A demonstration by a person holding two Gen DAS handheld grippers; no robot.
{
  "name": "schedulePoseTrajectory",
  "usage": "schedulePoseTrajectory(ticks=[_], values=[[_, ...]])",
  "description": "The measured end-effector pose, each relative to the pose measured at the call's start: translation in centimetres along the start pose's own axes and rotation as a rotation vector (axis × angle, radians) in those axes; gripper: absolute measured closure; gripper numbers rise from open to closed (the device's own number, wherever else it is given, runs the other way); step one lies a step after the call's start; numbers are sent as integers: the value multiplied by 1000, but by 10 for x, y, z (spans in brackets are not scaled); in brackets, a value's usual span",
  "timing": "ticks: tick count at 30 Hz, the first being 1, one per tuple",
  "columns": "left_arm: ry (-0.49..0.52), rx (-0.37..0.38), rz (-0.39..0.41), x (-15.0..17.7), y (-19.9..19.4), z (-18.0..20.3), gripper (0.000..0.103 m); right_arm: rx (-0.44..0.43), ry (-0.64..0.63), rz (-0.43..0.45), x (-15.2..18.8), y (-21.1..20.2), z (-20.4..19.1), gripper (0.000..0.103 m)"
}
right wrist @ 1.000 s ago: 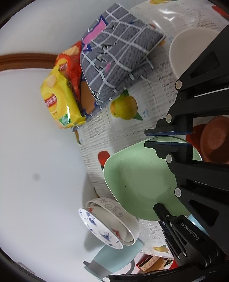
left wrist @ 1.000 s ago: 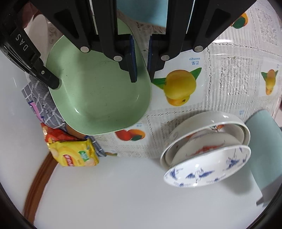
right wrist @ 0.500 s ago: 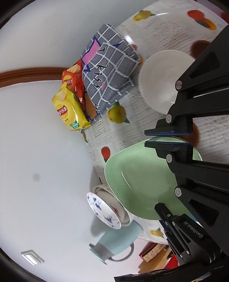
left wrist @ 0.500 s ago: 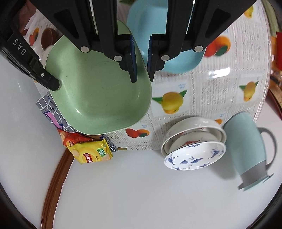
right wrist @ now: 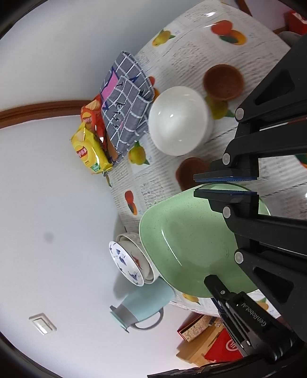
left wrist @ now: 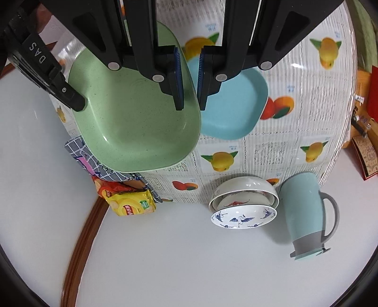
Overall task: Organize plates and bowls
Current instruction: 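Lift the light green plate with both grippers toward the light blue plate, then lower the light green plate onto the light blue plate with both grippers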
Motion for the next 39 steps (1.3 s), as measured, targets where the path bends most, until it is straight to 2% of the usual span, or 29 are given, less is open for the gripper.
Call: schedulePoseTrajectory(ticks=[8, 16, 39], values=[[1, -1, 16, 15, -23, 4, 92, -15, 9, 10, 18, -27, 1, 97], [5, 1, 15, 24, -30, 4, 92, 10, -3, 36, 27, -42, -3, 97], [-36, -5, -31, 32, -9, -21, 92, -15, -9, 9, 40, -21, -14, 98]])
Point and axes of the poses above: each gripper's, at about its wrist camera, not at the fingertips, and y roughly the way its jaws point, z to its right, x to its underside, the point moved 2 cm from there along y, roughly the way its jaws point, and after that the axes turned 2 degrees about z, right-handed, at the moved point
